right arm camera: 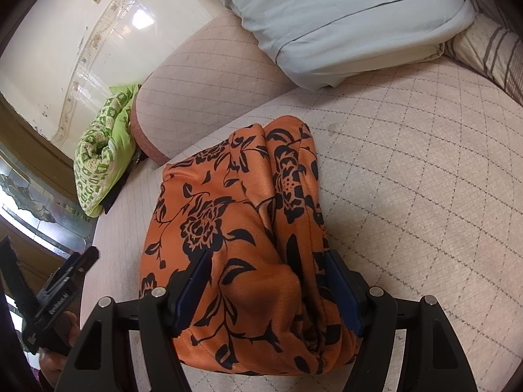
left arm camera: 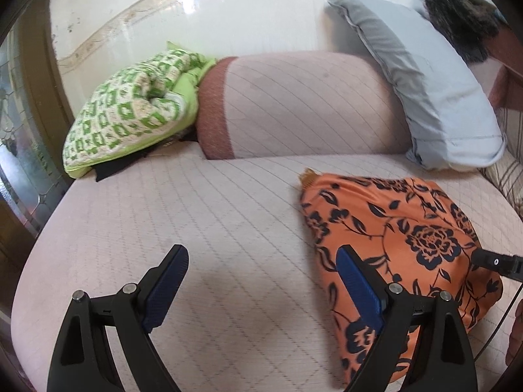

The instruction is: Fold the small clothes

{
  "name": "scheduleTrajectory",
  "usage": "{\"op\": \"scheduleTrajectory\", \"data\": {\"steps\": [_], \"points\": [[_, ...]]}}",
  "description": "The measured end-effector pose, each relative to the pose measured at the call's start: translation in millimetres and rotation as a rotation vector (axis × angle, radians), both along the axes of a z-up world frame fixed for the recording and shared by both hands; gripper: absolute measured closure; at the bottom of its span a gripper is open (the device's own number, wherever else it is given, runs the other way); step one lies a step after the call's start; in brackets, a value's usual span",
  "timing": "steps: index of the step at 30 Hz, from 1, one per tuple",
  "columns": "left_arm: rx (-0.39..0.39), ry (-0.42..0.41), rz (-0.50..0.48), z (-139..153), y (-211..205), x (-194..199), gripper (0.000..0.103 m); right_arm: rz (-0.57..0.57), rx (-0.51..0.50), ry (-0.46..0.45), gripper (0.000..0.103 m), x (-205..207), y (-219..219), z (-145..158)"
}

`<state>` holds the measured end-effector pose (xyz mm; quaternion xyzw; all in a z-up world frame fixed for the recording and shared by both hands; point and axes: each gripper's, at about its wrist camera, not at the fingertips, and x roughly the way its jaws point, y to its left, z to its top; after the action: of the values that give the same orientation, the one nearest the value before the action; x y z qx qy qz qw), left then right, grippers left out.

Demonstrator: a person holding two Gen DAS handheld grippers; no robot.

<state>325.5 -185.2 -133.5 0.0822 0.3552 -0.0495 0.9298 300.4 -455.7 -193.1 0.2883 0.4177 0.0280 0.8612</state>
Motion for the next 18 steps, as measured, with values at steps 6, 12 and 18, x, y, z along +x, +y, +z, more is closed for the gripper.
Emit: {"op": "scheduleTrajectory", "data": {"steps": [6, 12, 18], "points": [[-0.021, -0.04, 0.025, 18.8, 19.1, -4.9, 0.011, 0.005, -0.012, -0.002, 0.03, 1.5, 5.7, 3.2], [-0.016, -0.07, 0.026, 29.2, 20.7, -10.3, 0.011, 0.009, -0.016, -0.003, 0.03, 2.1, 7.6, 2.9], [-0.016, -0.076, 0.007, 32.2, 10.5, -13.4, 0.011, 0.008, -0.008, -0.008, 0.03, 1.0, 4.7, 3.1]]}}
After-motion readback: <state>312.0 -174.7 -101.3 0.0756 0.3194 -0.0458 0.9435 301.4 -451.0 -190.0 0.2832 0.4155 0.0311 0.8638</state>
